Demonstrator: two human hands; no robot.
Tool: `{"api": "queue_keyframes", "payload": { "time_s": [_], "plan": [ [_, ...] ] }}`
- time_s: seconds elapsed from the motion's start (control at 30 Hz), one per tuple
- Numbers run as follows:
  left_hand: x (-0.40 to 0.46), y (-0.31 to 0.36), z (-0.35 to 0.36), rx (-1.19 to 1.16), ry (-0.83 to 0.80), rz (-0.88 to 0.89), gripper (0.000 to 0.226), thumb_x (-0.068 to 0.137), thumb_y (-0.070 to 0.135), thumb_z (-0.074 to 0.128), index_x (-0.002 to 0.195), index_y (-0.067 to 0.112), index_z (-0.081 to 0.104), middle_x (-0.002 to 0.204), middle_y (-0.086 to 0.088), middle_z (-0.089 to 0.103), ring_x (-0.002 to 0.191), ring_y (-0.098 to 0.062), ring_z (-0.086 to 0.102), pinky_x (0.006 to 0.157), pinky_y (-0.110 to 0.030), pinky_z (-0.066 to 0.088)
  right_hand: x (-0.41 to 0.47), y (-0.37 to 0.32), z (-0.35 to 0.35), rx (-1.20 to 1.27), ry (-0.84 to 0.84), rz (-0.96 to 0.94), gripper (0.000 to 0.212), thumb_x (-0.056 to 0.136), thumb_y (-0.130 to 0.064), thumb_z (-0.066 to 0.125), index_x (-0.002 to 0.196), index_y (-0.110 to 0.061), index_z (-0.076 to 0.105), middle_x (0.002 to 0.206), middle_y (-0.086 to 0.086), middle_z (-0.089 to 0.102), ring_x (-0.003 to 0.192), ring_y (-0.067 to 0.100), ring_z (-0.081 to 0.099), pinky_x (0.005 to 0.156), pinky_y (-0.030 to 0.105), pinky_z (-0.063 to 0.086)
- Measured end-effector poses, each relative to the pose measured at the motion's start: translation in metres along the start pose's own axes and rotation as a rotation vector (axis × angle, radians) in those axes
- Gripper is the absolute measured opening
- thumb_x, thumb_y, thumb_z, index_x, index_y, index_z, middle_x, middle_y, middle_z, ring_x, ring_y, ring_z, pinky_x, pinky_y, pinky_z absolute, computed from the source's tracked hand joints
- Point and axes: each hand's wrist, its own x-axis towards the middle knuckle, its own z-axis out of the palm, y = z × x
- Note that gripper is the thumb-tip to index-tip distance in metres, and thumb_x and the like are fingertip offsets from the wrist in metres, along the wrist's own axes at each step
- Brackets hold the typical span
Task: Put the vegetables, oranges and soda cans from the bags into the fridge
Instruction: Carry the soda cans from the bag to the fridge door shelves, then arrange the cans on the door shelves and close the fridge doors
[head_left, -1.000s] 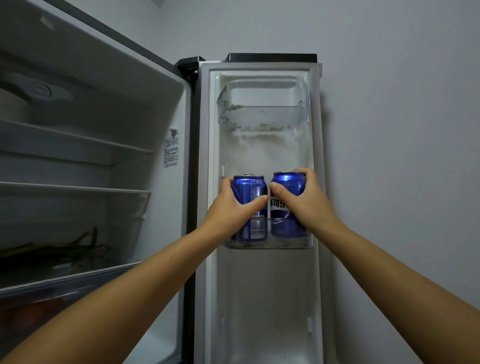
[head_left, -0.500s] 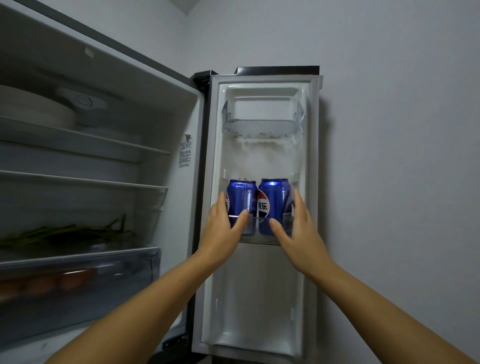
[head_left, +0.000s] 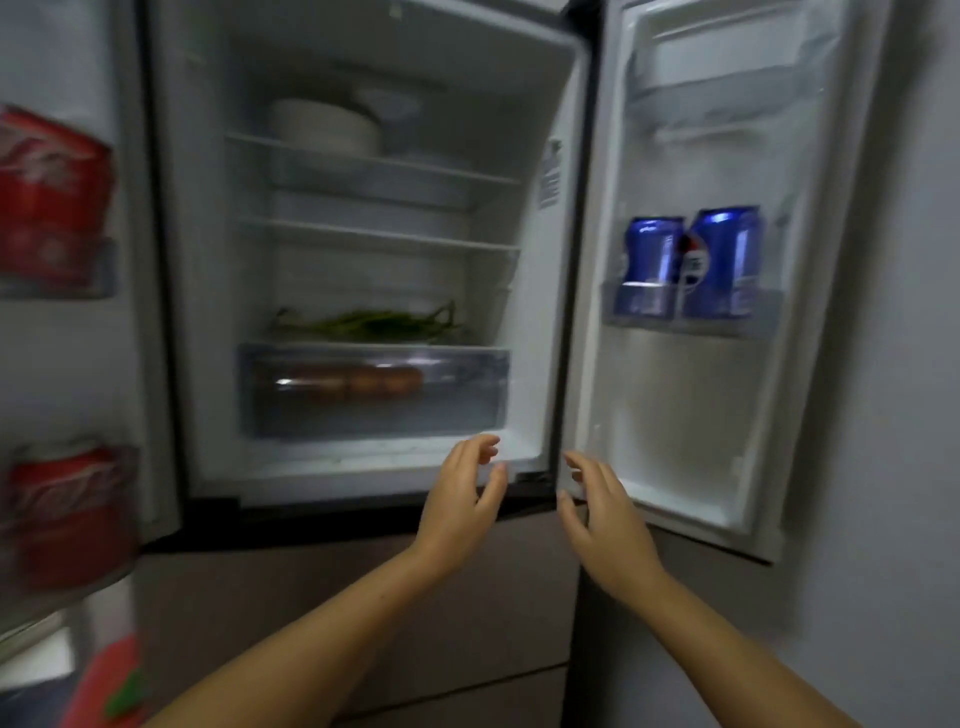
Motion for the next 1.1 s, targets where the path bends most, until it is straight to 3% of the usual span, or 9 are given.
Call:
{"api": "queue_keyframes", "payload": {
  "time_s": [0.2,0.33,0.5,0.6,0.7,0.83,0.93,1.1],
  "plan": [
    [-0.072,-0.038,-0.137,0.216,0.141,-0.104,0.026,0.097,0.026,0.045,0.119,0.019,0.056,0.111,0.008,0.057,0.103,-0.009,0.057,0.089,-0.032,0.05,-0.004,-0.109,0.086,0.06,-0.196,-0.189,0.037,0.096,-0.025,0.048,0.132,-0.016,0.049,0.13,-0.001,0.052,0.115,0.016,0.054,0.089,0.029,0.046],
    [-0.121,-0.021,-0.241,0.45,0.204,0.009,0.037,0.091,0.035,0.039,0.114,0.014,0.059,0.108,0.002,0.059,0.101,-0.014,0.056,0.084,-0.029,0.047,-0.016,-0.217,0.135,0.239,-0.181,-0.324,0.029,0.095,-0.02,0.05,0.123,-0.016,0.056,0.12,-0.002,0.056,0.104,0.015,0.057,0.073,0.023,0.042],
    [-0.163,0.017,-0.351,0.743,0.264,0.287,0.031,0.088,0.025,0.046,0.107,0.007,0.062,0.104,-0.007,0.062,0.098,-0.014,0.05,0.087,-0.024,0.042,-0.039,-0.34,0.165,0.453,-0.023,-0.502,0.03,0.089,-0.022,0.044,0.113,-0.012,0.06,0.111,0.004,0.06,0.103,0.019,0.053,0.088,0.031,0.045],
    [-0.166,0.011,-0.397,0.815,0.378,0.212,0.037,0.087,0.026,0.045,0.118,0.009,0.057,0.121,-0.01,0.055,0.112,-0.016,0.046,0.098,-0.027,0.04,-0.044,-0.385,0.178,0.393,-0.062,-0.475,0.035,0.089,-0.022,0.048,0.121,-0.013,0.057,0.122,0.006,0.057,0.113,0.023,0.052,0.095,0.038,0.042],
    [-0.154,-0.012,-0.424,0.746,0.52,-0.033,0.05,0.091,0.029,0.044,0.138,0.012,0.039,0.144,-0.009,0.036,0.133,-0.021,0.034,0.111,-0.034,0.029,-0.052,-0.401,0.189,0.248,-0.128,-0.407,0.039,0.092,-0.024,0.05,0.13,-0.014,0.051,0.13,0.004,0.052,0.121,0.023,0.046,0.103,0.04,0.034],
    [-0.136,-0.031,-0.428,0.538,0.469,-0.253,0.064,0.099,0.041,0.034,0.151,0.022,0.003,0.16,0.0,0.003,0.148,-0.018,0.003,0.12,-0.042,0.013,-0.056,-0.399,0.191,0.044,-0.149,-0.442,0.04,0.093,-0.033,0.049,0.129,-0.019,0.05,0.124,0.002,0.053,0.119,0.023,0.046,0.103,0.039,0.031],
    [-0.139,-0.03,-0.408,0.527,0.46,-0.231,0.066,0.099,0.045,0.028,0.15,0.026,-0.008,0.16,0.002,-0.007,0.148,-0.016,-0.006,0.121,-0.042,0.005,-0.05,-0.397,0.187,0.016,-0.122,-0.403,0.034,0.094,-0.037,0.047,0.122,-0.019,0.052,0.118,0.0,0.055,0.112,0.022,0.049,0.097,0.037,0.032],
    [-0.162,-0.03,-0.397,0.796,0.336,-0.065,0.062,0.092,0.052,0.02,0.148,0.035,0.0,0.159,0.009,-0.002,0.147,-0.01,-0.005,0.116,-0.045,-0.007,-0.048,-0.36,0.166,0.094,-0.095,-0.296,0.023,0.093,-0.033,0.048,0.109,-0.017,0.054,0.105,-0.001,0.057,0.099,0.019,0.052,0.086,0.037,0.043]
  ]
}}
